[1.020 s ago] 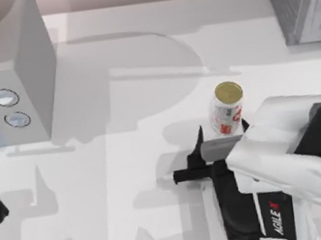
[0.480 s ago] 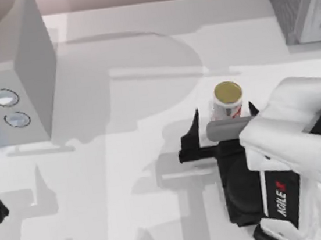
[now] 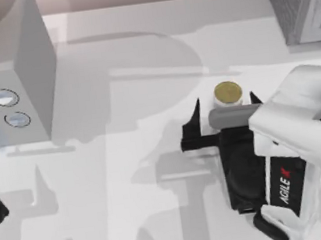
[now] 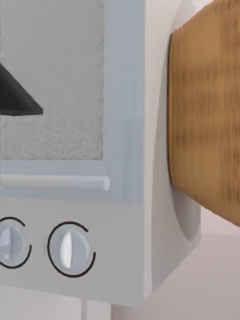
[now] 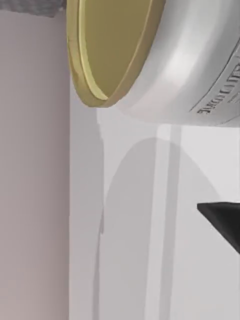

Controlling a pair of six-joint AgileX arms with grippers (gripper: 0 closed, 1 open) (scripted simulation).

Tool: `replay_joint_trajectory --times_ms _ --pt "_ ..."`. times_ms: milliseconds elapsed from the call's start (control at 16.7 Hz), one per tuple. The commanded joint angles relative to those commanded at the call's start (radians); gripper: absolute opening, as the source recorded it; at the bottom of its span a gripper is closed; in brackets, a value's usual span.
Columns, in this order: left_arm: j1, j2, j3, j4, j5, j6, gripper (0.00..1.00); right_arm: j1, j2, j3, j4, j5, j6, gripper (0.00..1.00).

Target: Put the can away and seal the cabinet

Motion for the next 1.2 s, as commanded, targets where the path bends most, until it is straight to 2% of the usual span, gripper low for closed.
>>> replay_joint_trajectory --times_ms 480,1200 --pt "0.000 0.000 0.000 0.000 0.000 0.000 1.00 -0.009 -0.002 0.005 -0.008 -0.009 0.000 1.00" --pt "0.000 0.000 0.000 0.000 0.000 0.000 1.00 -0.009 -0.002 0.005 -0.008 -0.009 0.000 0.10"
